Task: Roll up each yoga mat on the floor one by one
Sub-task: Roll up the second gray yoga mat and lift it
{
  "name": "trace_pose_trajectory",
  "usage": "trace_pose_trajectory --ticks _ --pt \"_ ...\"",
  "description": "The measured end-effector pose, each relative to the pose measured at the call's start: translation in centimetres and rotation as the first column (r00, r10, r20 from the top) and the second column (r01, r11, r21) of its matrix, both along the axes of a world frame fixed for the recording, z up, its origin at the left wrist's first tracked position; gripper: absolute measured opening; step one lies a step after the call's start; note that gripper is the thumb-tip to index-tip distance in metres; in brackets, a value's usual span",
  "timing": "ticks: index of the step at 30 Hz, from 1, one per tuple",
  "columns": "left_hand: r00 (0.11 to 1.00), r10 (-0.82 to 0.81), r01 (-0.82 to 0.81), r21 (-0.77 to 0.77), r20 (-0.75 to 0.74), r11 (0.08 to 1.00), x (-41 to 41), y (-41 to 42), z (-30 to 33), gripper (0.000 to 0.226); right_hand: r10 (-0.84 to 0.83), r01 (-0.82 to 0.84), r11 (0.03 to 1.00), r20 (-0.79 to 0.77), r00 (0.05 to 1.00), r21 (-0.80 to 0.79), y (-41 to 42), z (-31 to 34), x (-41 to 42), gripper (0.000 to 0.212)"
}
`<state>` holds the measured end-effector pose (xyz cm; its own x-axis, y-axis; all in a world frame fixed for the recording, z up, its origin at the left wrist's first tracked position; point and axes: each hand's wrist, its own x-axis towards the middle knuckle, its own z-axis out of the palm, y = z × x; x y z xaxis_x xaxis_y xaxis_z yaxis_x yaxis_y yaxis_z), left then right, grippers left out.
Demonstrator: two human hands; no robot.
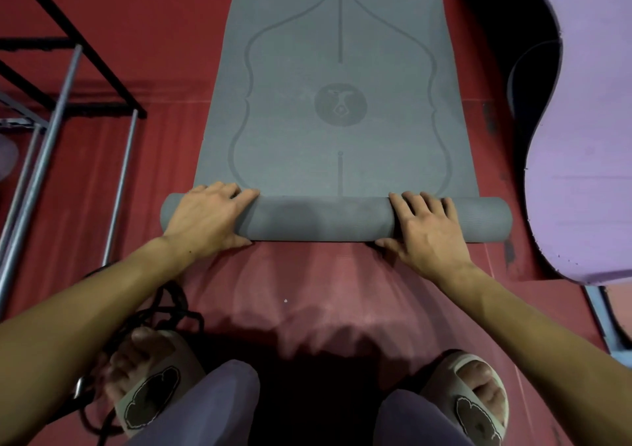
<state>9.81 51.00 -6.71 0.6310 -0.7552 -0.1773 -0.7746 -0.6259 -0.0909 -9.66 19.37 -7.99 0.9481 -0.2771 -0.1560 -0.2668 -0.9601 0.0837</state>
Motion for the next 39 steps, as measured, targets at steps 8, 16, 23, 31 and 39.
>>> trace_pose_trajectory --ticks 8,16,23,31,39 --pt "0.968 -0.016 0.035 0.071 -0.250 0.997 0.4 0.0 2.2 0.087 0.047 -0.041 0.995 -0.069 0.997 0.092 -1.0 0.2 -1.3 0.089" --pt "0.881 -0.041 0.167 0.228 -0.472 0.959 -0.7 0.5 2.0 0.094 0.021 0.067 0.959 -0.306 0.952 0.274 -0.4 1.3 -3.6 0.081" --pt "0.849 -0.016 0.182 0.265 -0.528 0.947 0.7 0.0 2.0 0.100 -0.036 0.140 0.960 -0.387 0.922 0.244 -0.4 2.5 -1.8 0.084" --pt "0.903 -0.052 0.084 0.056 -0.427 0.995 2.0 1.3 1.5 0.090 -0.120 0.192 0.958 -0.311 0.943 0.212 0.5 3.7 -0.2 0.062" --pt "0.895 -0.192 0.167 -0.097 -0.402 0.981 2.0 1.5 1.3 0.059 -0.121 0.178 0.969 -0.297 0.947 0.173 0.7 4.3 1.0 0.051"
